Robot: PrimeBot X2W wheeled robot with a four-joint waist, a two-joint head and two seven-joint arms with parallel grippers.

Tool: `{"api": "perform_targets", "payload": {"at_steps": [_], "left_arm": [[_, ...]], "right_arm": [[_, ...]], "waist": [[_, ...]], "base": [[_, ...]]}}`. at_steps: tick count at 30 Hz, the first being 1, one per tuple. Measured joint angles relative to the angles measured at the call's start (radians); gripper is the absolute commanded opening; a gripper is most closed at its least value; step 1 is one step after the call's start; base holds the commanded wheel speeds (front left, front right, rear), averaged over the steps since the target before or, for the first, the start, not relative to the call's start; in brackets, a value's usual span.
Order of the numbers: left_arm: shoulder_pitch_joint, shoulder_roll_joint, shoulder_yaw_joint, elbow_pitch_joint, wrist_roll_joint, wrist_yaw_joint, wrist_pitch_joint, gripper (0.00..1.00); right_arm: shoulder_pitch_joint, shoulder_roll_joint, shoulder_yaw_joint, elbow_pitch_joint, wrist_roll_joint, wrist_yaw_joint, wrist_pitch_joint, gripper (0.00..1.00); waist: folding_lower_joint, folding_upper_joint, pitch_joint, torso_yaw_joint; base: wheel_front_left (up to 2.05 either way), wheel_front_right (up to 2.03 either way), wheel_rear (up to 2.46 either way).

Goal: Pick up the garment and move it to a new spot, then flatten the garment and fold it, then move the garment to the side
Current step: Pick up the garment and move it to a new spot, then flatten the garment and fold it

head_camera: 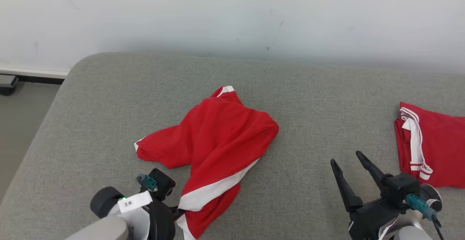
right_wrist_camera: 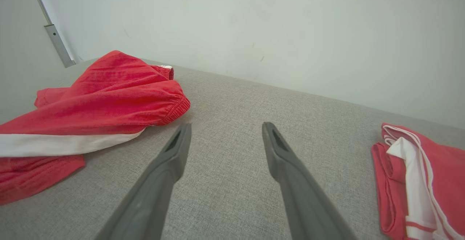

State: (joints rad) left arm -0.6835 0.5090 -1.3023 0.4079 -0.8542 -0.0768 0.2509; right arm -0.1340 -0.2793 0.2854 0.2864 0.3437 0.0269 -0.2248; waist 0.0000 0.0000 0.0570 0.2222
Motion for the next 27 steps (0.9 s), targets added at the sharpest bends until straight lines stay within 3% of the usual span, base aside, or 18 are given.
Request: {"api": "perform_targets", "payload": {"at_steps": [1, 2, 3, 12, 18, 27], "left_arm": [[0.005, -0.008, -0.001, 0.002, 0.000, 0.003, -0.003, 0.00], [0.006, -0.013, 0.000, 0.002, 0.000, 0.007, -0.010, 0.36], [0.006, -0.017, 0.003, 0.002, 0.000, 0.009, -0.021, 0.98], [0.036, -0.065, 0.038, -0.030, -0.028, 0.044, -0.113, 1.00], [0.079, -0.062, 0.066, -0.081, -0.032, 0.088, -0.179, 1.00], [0.088, -0.079, 0.098, -0.162, -0.026, 0.130, -0.259, 1.00]], "right_arm": [[0.000, 0.002, 0.004, 0.004, 0.000, 0.001, 0.000, 1.00], [0.000, 0.004, 0.006, 0.006, 0.000, 0.007, 0.000, 1.00], [0.000, 0.006, 0.007, 0.008, 0.000, 0.009, 0.000, 1.00], [0.001, 0.012, 0.006, 0.039, 0.012, 0.017, 0.000, 1.00], [-0.003, 0.014, 0.018, 0.045, 0.017, 0.026, 0.001, 1.00], [-0.132, 0.040, 0.050, 0.148, 0.017, 0.045, 0.050, 1.00]], "waist": [[0.0000, 0.0000, -0.003, 0.000], [0.0000, 0.0000, -0.006, 0.000], [-0.0001, 0.0000, -0.009, 0.001], [0.0000, 0.0000, -0.036, 0.027], [-0.0001, 0.0000, -0.047, 0.052], [0.0001, 0.0000, -0.035, 0.075]], "base": [[0.00, 0.00, 0.00], [0.00, 0.00, 0.00], [0.00, 0.00, 0.00], [0.00, 0.00, 0.00], [0.00, 0.00, 0.00], [0.00, 0.00, 0.00]]}}
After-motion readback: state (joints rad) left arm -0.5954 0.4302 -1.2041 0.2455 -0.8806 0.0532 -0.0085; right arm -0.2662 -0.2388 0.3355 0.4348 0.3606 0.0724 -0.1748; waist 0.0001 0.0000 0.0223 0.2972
